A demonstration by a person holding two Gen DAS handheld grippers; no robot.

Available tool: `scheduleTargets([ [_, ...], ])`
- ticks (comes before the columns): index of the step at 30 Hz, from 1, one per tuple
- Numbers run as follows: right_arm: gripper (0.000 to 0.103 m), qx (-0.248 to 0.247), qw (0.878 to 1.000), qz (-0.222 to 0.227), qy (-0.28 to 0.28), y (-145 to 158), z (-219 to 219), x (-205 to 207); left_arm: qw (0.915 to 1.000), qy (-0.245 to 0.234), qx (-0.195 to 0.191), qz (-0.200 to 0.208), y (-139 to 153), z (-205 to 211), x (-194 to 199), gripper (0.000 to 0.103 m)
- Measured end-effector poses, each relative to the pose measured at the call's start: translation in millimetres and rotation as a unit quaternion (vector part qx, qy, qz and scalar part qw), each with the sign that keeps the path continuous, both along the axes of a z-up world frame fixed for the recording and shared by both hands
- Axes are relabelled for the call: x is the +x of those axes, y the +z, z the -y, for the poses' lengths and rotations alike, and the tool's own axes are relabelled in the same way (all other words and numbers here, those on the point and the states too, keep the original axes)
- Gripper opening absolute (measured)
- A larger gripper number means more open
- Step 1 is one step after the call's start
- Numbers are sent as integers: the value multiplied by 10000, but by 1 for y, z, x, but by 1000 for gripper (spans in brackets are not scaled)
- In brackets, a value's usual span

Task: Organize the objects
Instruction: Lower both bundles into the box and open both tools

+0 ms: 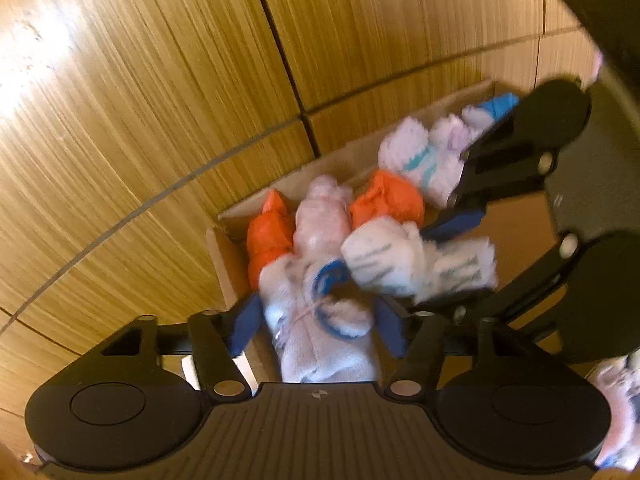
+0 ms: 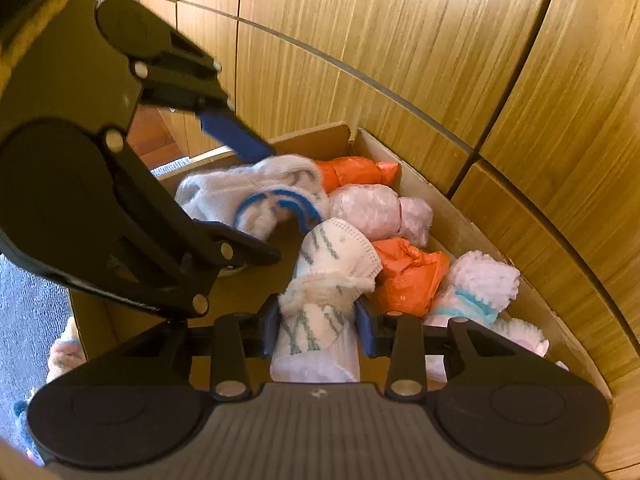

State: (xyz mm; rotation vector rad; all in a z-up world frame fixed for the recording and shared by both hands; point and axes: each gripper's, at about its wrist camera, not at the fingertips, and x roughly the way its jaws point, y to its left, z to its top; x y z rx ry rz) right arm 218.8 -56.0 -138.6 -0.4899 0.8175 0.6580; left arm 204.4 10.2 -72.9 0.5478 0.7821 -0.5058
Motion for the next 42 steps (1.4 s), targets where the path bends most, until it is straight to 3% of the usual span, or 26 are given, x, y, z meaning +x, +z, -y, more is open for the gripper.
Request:
scheduleTargets([
  [1,35,11,10000,10,1,-1,-1,1,10000,30,-41,54,4,-1,-1,88],
  [3,35,81,10000,-4,-15,0,-1,1,9998,-7,-61,193,10,-3,-4,92],
  [10,37,75,9999,32,101,2,-14,3,9998,6,-89,166,17,-14,-8,90],
  [13,42,60,10000,55,30,2,-17,4,9998,91,-112,151,19,-22,-9,90],
  [17,55,45,10000,16,-56,4,-16,5,9996,179,-195,118,20,-30,-13,90],
  [21,59,-21,9999,43,-100,7,-16,0,9992,250,-296,60,21,-35,-17,90],
  [42,73,0,9967,372,-716,46,13,-50,9943,775,-638,-354,42,-31,-42,92],
])
